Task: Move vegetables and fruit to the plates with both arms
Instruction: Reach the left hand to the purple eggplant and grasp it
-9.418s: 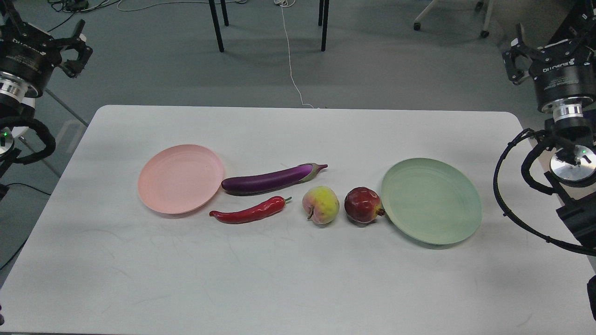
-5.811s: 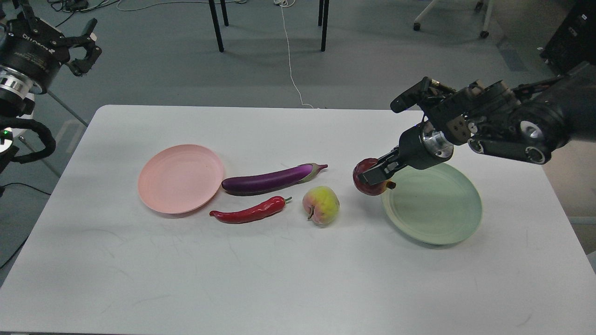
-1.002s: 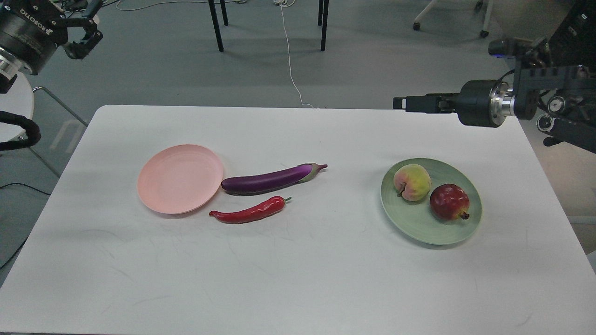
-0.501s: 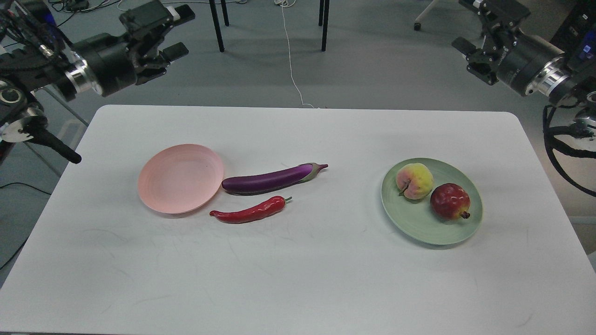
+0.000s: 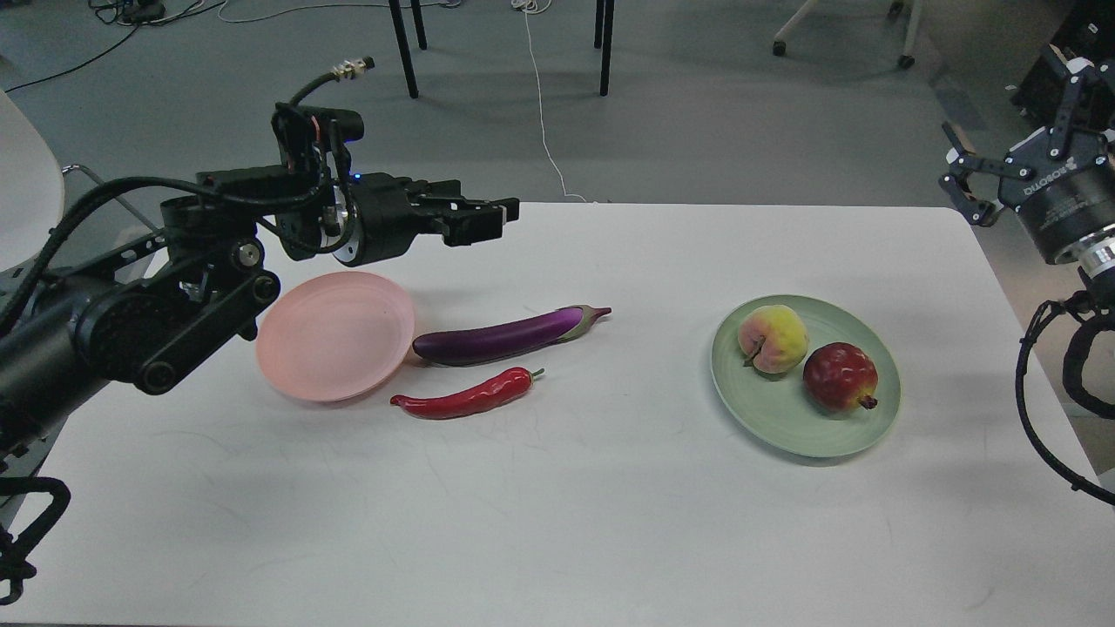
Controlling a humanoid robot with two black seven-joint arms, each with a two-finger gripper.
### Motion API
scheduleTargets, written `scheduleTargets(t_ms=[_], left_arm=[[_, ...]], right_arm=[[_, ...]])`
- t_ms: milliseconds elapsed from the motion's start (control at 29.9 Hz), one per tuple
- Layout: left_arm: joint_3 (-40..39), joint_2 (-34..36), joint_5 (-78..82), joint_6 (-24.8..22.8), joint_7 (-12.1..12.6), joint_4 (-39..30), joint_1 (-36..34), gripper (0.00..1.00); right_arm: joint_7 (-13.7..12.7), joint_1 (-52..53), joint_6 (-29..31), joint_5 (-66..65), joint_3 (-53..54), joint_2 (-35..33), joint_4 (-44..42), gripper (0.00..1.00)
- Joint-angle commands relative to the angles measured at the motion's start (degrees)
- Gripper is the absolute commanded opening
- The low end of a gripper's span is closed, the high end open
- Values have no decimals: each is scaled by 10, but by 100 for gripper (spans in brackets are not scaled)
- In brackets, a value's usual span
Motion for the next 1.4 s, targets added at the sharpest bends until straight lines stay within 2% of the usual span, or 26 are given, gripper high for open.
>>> scheduleTargets(t_ms=[0, 167, 301, 434, 768, 868, 1069, 1269, 1369], left_arm=[[69, -5, 46, 29, 1, 3, -1, 92], [151, -25, 134, 99, 0, 17, -4, 90], [184, -56, 143, 134, -2, 71, -4, 83], [212, -69, 143, 137, -4, 92, -3, 73], [244, -91, 142, 143, -3, 141, -3, 72], [244, -101, 141, 144, -3, 156, -3, 67], [244, -102, 142, 144, -4, 161, -1, 47], [244, -102, 141, 143, -5, 157, -5, 20], [243, -102, 141, 143, -4, 153, -11, 14]], right_arm=[[0, -69, 4, 1, 39, 2, 1, 97], [0, -108, 4, 1, 62, 2, 1, 97], [0, -120, 4, 1, 63, 2, 1, 97], [0, -120, 4, 1, 63, 2, 1, 97], [0, -120, 4, 1, 67, 4, 2, 97], [0, -120, 4, 1, 68, 6, 2, 97], [0, -120, 4, 0, 68, 10, 2, 97], [0, -120, 4, 1, 74, 24, 5, 97], [0, -120, 4, 0, 81, 29, 11, 97]])
